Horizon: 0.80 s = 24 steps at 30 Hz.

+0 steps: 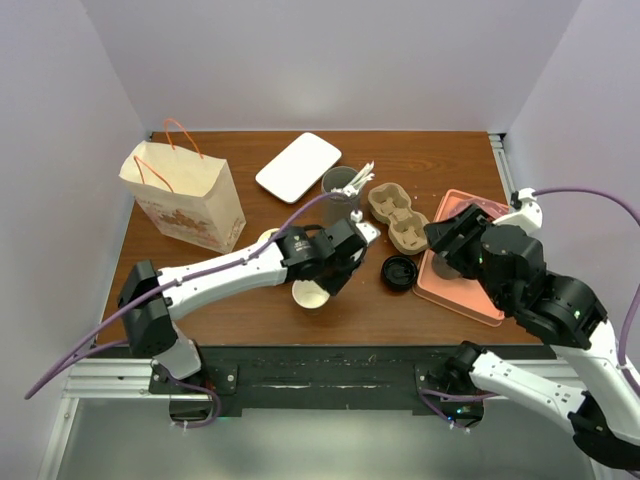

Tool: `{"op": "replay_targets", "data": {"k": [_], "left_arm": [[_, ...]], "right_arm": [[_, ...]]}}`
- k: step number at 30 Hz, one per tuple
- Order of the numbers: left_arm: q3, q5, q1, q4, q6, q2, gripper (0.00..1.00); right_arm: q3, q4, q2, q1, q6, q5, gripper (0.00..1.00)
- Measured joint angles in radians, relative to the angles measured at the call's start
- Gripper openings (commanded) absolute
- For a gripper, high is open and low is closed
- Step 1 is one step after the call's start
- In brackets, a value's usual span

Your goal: Pack the takeout coffee

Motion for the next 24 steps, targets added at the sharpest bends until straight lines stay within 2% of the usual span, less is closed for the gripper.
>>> {"op": "replay_targets", "data": {"k": [5,8,14,19,24], "left_arm": [[0.186,-0.154,0.010,-0.064,0.000,-0.013,0.47],[0.211,-0.217,0.065,-0.090,0.000,-0.037,0.46],[0.179,-0.279,0.216,-0.124,0.002,-0.046,0.50],[0.096,-0.275,0.222,-0.118,0.009,-0.052,0.52],[0.047,-0.266,0.224,-0.107,0.011,-0.052,0.49]], "right_arm": [[0.037,0.005,0.051,0.000,-0.023,-0.023,0.67],[0.042,0.010,0.064,0.000,-0.032,-0.045,0.67],[0.042,0.010,0.067,0.000,-0.039,-0.079,0.68],[0.042,0.006,0.063,0.000,-0.038,-0.083,0.68],[0.044,-0.002,0.043,0.000,-0.038,-0.082,0.68]]}}
